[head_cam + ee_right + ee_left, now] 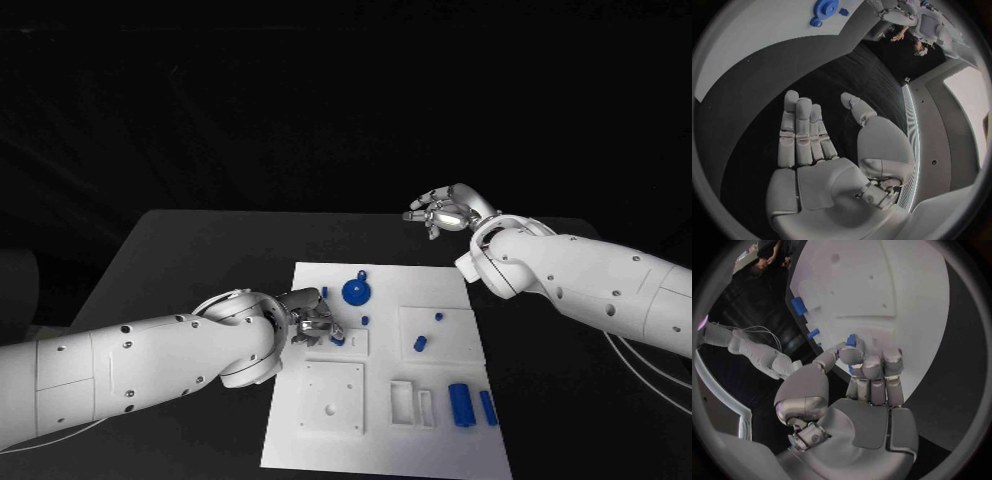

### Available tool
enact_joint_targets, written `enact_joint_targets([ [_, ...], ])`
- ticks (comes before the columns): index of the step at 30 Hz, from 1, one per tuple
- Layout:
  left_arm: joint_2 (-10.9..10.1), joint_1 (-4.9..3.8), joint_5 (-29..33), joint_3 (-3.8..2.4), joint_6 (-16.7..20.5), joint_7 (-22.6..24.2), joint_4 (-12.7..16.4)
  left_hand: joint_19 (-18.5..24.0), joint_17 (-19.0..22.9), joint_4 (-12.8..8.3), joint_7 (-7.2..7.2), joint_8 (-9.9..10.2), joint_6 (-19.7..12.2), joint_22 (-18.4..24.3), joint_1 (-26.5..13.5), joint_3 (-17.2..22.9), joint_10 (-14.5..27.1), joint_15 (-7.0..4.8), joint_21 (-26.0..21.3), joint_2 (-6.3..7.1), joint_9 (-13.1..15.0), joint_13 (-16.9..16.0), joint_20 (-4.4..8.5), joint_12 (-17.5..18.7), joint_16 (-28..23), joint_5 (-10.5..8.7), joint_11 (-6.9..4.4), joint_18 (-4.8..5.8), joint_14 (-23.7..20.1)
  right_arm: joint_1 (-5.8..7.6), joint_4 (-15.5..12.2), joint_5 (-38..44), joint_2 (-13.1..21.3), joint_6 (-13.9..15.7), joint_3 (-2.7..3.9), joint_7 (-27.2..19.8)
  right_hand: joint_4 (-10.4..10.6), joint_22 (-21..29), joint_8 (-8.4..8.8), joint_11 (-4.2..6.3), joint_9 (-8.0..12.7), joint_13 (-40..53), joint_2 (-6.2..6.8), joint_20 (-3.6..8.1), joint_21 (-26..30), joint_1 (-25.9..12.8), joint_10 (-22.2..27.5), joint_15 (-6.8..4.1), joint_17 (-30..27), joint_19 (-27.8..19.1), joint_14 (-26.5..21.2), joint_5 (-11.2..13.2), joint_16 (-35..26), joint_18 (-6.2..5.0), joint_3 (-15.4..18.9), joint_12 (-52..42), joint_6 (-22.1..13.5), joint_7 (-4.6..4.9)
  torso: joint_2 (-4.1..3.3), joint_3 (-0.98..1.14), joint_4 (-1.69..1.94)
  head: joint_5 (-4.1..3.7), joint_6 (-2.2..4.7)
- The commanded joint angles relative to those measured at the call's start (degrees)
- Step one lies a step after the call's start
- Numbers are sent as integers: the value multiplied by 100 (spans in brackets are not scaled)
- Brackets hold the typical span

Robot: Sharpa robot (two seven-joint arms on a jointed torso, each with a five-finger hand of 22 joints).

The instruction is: Assemble the parts on the task board

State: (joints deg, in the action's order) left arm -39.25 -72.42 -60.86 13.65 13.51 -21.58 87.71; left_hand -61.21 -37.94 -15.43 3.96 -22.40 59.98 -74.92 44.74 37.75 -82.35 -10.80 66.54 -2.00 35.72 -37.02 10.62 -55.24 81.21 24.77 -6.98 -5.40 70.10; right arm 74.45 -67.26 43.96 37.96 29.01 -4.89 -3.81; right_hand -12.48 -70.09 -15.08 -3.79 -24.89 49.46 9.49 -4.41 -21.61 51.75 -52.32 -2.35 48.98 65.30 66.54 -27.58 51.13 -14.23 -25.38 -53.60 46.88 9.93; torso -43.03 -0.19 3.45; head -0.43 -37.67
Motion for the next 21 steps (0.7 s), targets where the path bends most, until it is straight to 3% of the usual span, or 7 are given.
enact_joint_targets([
  [1, 4, 29, -99, 18, -136, 13, 19, 36, 7, 10, -566, -25, 1167, -72, 34, 34, 131, -296, 30, -53, 974, 9, 503, -19, 33, 5, -104, -87, 257, 2, -9, 43, -4, -56, 3, -15, 1, -7, -12, -10, 8, -7, -25, -3, 35, -33, 41, 8, 7, -25, -45, -26, -26, -77, 23, -36, -1, 35, 0, 0, 1, -3, -1],
  [5, 4, 31, -98, 18, -221, 23, 21, 38, 19, 58, -567, -33, 1191, -67, -22, 8, 126, -289, 38, -42, 982, 19, 492, -41, 53, -13, -105, -78, 264, 2, -11, 40, -6, -67, 3, -10, 6, -8, -13, -10, 8, -12, -30, -4, 38, -40, 44, 9, 8, -25, -46, -31, -28, -77, 26, -41, 0, 35, -1, -1, 3, -9, 0],
  [13, -4, 31, -152, 18, -257, 8, 23, 55, 68, 185, -575, -28, 1222, -52, -60, -5, 138, -288, 50, -2, 994, 64, 488, -88, 93, -410, -110, -85, 258, 2, -16, 38, -7, -75, 3, -4, 10, -10, -14, -10, 9, -18, -33, -4, 41, -47, 47, 9, 10, -26, -47, -36, -29, -77, 29, -46, 0, 35, 2, -1, 3, 1, -6],
  [21, -21, 37, -265, 18, -188, -6, 41, 70, 91, 220, -577, -19, 1223, -50, -60, 31, 148, -288, 58, -135, 998, 88, 483, -106, 111, -338, -112, -86, 252, 2, -9, 33, -11, -75, 2, -6, 10, -11, -15, -10, 10, -23, -33, -3, 44, -49, 50, 9, 11, -27, -48, -40, -30, -77, 30, -50, 0, 35, 1, -1, 2, 6, 0],
])
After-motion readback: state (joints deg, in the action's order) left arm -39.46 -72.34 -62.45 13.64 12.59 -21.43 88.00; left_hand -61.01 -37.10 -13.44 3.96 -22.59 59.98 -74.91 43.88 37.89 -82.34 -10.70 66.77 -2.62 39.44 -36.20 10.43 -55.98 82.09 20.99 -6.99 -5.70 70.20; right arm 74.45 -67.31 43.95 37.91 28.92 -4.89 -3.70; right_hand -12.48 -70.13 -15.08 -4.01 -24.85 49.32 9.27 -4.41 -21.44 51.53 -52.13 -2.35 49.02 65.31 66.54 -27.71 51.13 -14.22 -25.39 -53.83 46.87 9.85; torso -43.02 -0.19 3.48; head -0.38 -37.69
